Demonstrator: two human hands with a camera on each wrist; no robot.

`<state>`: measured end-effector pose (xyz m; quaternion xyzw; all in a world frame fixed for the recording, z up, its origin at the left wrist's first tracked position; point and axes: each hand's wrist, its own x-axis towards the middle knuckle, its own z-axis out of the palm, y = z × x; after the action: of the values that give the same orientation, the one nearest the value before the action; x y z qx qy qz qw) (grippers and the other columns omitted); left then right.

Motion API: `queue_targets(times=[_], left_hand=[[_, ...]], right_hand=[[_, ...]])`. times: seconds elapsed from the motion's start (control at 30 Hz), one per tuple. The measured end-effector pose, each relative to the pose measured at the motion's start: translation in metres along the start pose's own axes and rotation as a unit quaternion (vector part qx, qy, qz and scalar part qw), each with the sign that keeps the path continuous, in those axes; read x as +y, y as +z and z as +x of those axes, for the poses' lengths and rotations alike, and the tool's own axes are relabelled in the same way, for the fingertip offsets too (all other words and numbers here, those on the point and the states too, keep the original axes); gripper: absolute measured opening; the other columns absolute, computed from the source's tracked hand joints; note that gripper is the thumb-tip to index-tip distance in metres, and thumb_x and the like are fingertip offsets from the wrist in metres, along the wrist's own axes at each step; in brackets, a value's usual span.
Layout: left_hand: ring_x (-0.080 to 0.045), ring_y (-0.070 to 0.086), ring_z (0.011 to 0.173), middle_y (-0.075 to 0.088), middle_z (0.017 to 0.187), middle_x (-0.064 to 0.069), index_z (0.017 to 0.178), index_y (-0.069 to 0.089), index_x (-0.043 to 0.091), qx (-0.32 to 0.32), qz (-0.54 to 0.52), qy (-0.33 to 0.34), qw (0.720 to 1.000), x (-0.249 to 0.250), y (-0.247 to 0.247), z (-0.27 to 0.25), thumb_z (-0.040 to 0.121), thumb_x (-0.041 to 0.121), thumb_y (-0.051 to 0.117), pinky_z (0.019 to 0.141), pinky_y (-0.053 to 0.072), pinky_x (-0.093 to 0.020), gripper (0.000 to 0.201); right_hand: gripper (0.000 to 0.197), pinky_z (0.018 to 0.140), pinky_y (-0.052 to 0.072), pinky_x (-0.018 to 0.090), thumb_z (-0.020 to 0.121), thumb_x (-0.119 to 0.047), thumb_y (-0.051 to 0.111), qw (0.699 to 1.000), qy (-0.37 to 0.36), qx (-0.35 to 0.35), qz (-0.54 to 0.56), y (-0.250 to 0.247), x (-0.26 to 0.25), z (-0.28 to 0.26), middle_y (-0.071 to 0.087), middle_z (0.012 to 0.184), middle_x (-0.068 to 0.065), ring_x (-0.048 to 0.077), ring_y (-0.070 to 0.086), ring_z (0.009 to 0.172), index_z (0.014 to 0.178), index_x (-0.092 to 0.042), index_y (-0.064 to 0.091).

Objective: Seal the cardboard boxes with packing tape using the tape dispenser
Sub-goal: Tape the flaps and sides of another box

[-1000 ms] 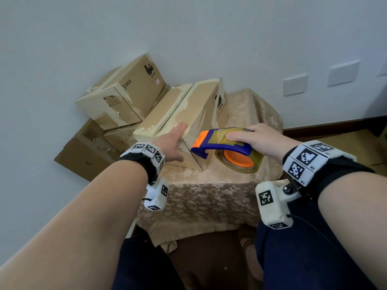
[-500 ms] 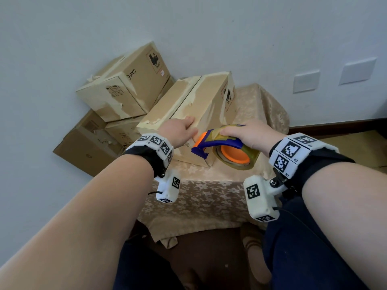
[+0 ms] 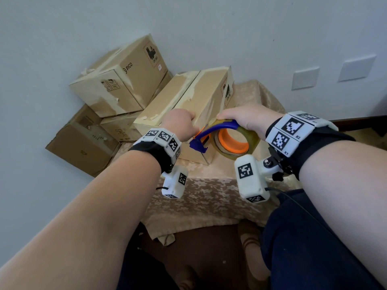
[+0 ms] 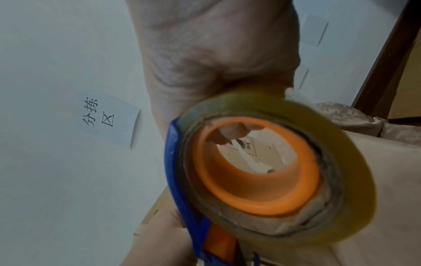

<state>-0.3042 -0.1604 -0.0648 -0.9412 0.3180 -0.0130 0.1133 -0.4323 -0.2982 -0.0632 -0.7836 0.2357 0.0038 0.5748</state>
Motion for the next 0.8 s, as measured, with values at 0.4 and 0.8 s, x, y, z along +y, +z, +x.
queue_targets(times=[0.4, 0.8], left_hand=[[-0.017, 0.054, 0.073, 0.061, 0.081, 0.0, 0.115, 0.066, 0.017, -0.001, -0.018, -0.003, 1.0, -0.003, -0.003, 0.008, 0.085, 0.04, 0.061, 0.057, 0.04, -0.024, 0.038], [-0.019, 0.055, 0.073, 0.062, 0.079, 0.0, 0.102, 0.068, 0.018, -0.001, -0.005, -0.018, 1.0, 0.0, 0.001, 0.009, 0.083, 0.035, 0.058, 0.057, 0.04, -0.027, 0.028]], right_hand=[[0.036, 0.086, 0.046, 0.036, 0.094, -0.033, 0.054, 0.999, 0.031, -0.009, -0.039, -0.005, -0.021, -0.002, 0.051, 0.066, 0.005, 0.023, 0.05, 0.077, 0.062, -0.016, 0.048], [0.027, 0.079, 0.045, 0.035, 0.092, -0.029, 0.055, 0.998, 0.042, -0.007, -0.055, -0.006, -0.028, 0.0, 0.053, 0.07, 0.004, 0.021, 0.05, 0.075, 0.069, -0.016, 0.051]])
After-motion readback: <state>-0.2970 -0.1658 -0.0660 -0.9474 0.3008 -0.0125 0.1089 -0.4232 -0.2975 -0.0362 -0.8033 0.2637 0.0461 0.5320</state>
